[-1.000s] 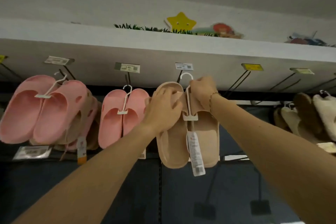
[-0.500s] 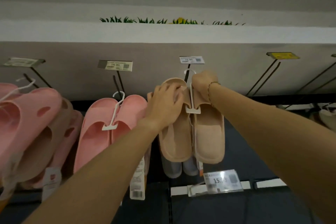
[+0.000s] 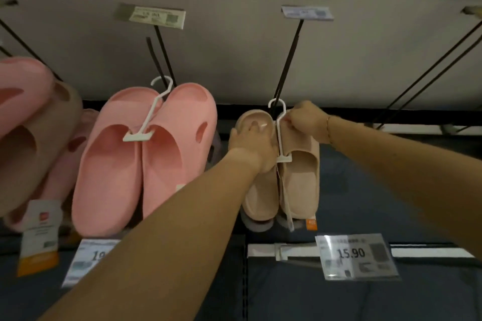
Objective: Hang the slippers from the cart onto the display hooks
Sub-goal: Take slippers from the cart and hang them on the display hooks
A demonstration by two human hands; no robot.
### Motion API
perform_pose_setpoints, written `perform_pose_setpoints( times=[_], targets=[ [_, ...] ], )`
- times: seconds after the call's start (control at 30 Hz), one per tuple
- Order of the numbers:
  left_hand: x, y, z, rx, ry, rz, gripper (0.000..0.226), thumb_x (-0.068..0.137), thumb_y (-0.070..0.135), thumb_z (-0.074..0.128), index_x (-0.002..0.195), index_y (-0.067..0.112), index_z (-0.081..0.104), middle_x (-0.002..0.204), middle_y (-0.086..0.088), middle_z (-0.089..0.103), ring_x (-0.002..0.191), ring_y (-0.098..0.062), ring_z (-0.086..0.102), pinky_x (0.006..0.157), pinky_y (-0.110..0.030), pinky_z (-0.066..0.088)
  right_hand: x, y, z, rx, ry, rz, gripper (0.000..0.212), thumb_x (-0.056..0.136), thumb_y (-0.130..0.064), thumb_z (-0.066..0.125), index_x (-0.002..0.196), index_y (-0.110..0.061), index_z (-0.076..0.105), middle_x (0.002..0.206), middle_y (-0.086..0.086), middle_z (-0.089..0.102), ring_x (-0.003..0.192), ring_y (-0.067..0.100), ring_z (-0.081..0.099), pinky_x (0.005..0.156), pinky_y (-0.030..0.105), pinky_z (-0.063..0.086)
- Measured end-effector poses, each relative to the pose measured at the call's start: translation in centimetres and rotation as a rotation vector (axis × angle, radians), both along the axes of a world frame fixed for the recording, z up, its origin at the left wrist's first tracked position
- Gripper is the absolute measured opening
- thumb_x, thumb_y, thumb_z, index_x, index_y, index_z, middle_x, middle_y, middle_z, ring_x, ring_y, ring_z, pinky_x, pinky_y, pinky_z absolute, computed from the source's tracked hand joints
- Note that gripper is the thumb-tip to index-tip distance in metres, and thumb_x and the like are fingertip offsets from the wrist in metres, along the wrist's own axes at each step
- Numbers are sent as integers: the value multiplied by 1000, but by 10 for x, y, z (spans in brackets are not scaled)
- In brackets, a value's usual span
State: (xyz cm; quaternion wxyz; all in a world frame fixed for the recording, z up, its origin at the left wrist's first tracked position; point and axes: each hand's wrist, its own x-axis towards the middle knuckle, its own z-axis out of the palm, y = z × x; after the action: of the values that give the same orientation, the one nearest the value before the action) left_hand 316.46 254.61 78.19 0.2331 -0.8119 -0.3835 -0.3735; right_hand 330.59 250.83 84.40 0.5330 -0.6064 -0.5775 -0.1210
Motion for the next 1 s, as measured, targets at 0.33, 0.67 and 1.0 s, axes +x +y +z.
perform_pose_setpoints(
  times=[0.33,0.67,1.0],
  targets=[
    [8,-32,-26,-400,128,74,24,101,37,48,105,17,60,105,-6,64,87,-21,59,80,-32,46,-8,-50,-50,-647,-223,-21,46,99,-26,57,141,-8,49,140,11,53,126,28,53,109,40,44],
    [-98,-194,-63,-482,-14,84,23,96,32,58,98,10,64,87,-6,71,70,-18,69,58,-28,54,-83,-203,-97,-592,-473,-80,20,96,-29,58,108,-14,64,109,2,68,101,19,65,95,36,54],
    [-363,-300,-181,-1178,199,499,37,102,48,47,108,18,68,100,1,77,97,-17,73,89,-33,52,-357,-236,-191,-1156,-723,415,39,93,-37,67,123,-14,63,118,10,68,104,26,65,92,38,54]
  ],
)
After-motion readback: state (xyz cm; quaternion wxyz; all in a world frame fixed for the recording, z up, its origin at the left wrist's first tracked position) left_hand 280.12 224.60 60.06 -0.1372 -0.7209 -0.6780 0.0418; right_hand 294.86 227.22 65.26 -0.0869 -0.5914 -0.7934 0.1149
